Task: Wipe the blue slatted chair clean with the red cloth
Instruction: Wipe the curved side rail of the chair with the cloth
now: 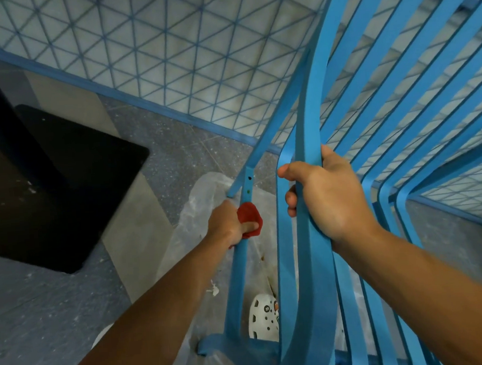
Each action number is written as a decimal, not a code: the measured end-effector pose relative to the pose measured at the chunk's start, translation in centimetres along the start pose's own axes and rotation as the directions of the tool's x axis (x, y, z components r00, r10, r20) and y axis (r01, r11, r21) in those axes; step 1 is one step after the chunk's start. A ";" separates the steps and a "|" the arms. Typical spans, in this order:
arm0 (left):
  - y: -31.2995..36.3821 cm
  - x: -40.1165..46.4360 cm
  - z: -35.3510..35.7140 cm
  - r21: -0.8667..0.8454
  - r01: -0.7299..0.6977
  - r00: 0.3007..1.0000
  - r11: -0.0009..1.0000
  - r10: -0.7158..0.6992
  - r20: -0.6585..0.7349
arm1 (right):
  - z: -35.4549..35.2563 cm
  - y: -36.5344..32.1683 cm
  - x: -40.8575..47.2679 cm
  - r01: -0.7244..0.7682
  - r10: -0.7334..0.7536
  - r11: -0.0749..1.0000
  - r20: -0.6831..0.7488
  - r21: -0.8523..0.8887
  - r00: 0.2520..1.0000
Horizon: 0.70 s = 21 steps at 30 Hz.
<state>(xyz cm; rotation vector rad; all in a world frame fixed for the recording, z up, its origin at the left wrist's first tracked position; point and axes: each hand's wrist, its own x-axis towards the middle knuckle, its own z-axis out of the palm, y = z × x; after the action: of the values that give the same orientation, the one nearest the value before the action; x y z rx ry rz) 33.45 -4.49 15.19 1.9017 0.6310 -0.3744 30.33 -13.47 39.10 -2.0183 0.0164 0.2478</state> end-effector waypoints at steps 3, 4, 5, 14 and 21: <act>-0.4 0.7 0.4 -0.105 -0.006 1.000 0.994 0.005 -0.004 | 0.1 0.0 0.2 -0.002 0.001 1.000 0.009 0.027 1.000; -0.4 1.1 0.5 -0.145 -0.009 1.000 0.989 0.007 -0.017 | 0.1 0.0 0.2 -0.003 0.002 0.999 0.014 0.037 1.000; -0.3 1.4 0.6 -0.171 -0.019 0.999 0.985 0.013 -0.040 | 0.1 0.0 0.2 -0.001 0.000 0.999 0.018 0.041 1.000; 3.1 7.9 0.5 -0.178 -0.044 0.983 0.983 0.011 -0.184 | -0.1 -0.1 0.2 -0.007 0.003 0.998 0.058 0.059 0.998; 2.5 7.1 0.0 -0.126 -0.045 0.992 0.991 0.030 -0.120 | -0.2 -0.4 0.0 -0.007 0.004 0.999 0.053 0.054 0.999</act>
<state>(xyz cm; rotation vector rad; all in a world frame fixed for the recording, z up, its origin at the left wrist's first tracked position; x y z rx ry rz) 40.70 -3.46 13.34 1.8192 0.6796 -0.1937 30.41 -13.46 39.55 -1.9572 -0.0047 0.3013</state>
